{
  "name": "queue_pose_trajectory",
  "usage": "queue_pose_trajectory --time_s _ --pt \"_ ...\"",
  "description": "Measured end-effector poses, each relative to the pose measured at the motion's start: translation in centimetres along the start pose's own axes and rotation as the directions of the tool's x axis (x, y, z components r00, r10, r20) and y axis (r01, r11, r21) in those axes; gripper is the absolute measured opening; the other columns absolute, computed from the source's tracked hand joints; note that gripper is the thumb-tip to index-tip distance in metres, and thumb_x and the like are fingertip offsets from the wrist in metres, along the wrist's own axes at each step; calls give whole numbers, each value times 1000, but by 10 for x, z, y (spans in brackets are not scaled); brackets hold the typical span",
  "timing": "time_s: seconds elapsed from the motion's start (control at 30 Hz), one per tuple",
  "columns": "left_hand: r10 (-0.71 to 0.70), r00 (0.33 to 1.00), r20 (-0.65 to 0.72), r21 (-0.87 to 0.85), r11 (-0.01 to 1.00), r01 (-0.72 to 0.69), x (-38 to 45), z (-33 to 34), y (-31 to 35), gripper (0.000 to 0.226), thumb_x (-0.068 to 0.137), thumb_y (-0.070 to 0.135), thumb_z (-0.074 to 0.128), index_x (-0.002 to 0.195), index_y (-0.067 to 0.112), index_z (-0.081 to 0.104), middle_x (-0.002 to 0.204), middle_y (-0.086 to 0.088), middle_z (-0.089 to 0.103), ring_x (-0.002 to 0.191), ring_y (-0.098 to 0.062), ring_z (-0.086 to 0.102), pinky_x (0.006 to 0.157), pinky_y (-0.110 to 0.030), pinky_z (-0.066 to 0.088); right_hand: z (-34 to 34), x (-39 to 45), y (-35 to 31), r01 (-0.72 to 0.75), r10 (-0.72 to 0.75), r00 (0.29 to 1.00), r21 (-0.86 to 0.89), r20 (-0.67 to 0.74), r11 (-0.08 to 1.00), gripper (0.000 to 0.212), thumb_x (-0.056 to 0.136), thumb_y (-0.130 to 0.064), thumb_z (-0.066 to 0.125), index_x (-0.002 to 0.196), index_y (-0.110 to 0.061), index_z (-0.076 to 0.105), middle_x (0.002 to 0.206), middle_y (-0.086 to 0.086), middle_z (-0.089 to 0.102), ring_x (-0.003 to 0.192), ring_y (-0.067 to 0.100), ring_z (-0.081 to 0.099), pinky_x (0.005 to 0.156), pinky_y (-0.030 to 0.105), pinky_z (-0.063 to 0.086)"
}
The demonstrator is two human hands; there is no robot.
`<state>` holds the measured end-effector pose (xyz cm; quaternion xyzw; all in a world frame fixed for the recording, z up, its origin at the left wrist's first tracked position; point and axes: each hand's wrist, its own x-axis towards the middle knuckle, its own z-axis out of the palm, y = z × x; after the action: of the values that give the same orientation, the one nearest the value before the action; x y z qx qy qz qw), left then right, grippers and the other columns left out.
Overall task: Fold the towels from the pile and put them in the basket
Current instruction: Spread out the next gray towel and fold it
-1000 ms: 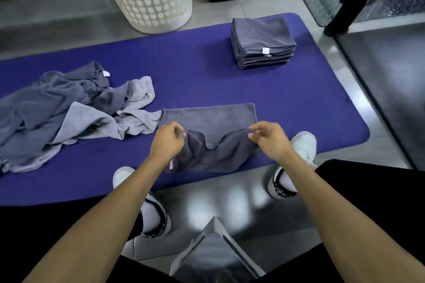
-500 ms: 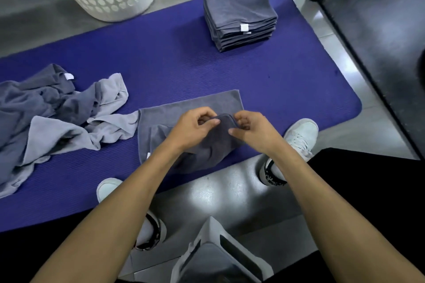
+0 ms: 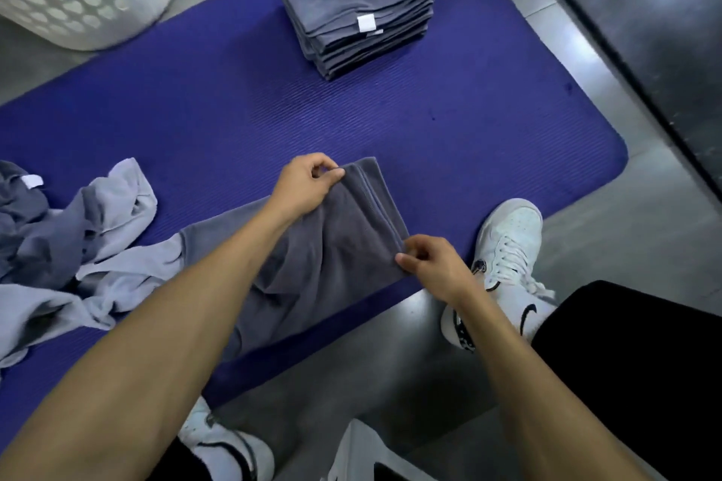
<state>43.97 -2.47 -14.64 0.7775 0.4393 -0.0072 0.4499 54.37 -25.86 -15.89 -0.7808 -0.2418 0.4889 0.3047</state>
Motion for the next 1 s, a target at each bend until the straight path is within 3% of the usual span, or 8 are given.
queue_pose_trajectory --time_s 0.07,0.2,0.5,0.6,0.7,0.83,0.9,1.0 --pt "-2 1000 -5 41 999 2 25 14 -5 14 92 31 67 91 18 72 89 -3 70 87 -20 65 80 -37 53 8 5 17 -51 51 999 -5 -19 999 14 93 -19 65 80 -16 59 66 -5 50 59 9 45 61 28 41" --pt "-13 1000 15 166 986 10 59 44 -17 16 94 31 62 92 17 69 85 3 65 85 -17 61 78 -35 51 21 11 35 -88 89 983 17 -158 996 10 96 -21 61 103 -16 66 83 -5 66 78 13 61 70 25 48" --pt "94 989 -112 264 963 -62 69 62 -30 23 97 38 56 97 17 65 96 0 66 90 -16 58 74 -33 46 29 19 44 -94 94 959 12 -267 995 14 99 -23 56 99 -15 67 78 -12 64 71 0 58 61 10 40" --pt "92 986 -138 301 953 -47 70 64 -26 23 97 38 55 97 16 64 96 0 61 88 -15 54 70 -31 40 31 20 46 -85 86 959 13 -270 996 10 99 -25 55 101 -20 64 83 -11 63 77 3 59 66 13 42" --pt "80 984 -158 320 947 -26 70 67 -23 24 97 38 55 99 15 62 99 -2 60 89 -15 53 69 -32 39 37 20 53 -91 96 952 31 -289 995 9 97 -27 58 106 -25 58 93 -9 63 94 14 58 82 29 49" --pt "112 983 -143 354 934 -55 65 70 -22 27 97 35 56 115 15 59 114 -8 55 104 -24 54 80 -40 49 45 19 57 -72 61 926 -15 -371 997 12 96 -23 60 106 -19 64 96 -5 61 96 17 56 89 33 46" --pt "155 983 -96 421 901 -101 64 70 -21 31 98 34 53 123 17 60 120 -9 53 112 -26 50 93 -43 46 48 19 56 -78 75 902 10 -425 997 12 95 -21 62 105 -16 67 99 -1 56 92 16 56 89 33 47" --pt "187 980 -69 518 846 -125 65 70 -16 27 100 30 51 117 12 62 122 -11 53 114 -27 48 99 -42 38 50 18 56 -102 97 898 11 -430 995 14 96 -26 61 103 -15 66 104 0 49 88 14 54 87 29 47"
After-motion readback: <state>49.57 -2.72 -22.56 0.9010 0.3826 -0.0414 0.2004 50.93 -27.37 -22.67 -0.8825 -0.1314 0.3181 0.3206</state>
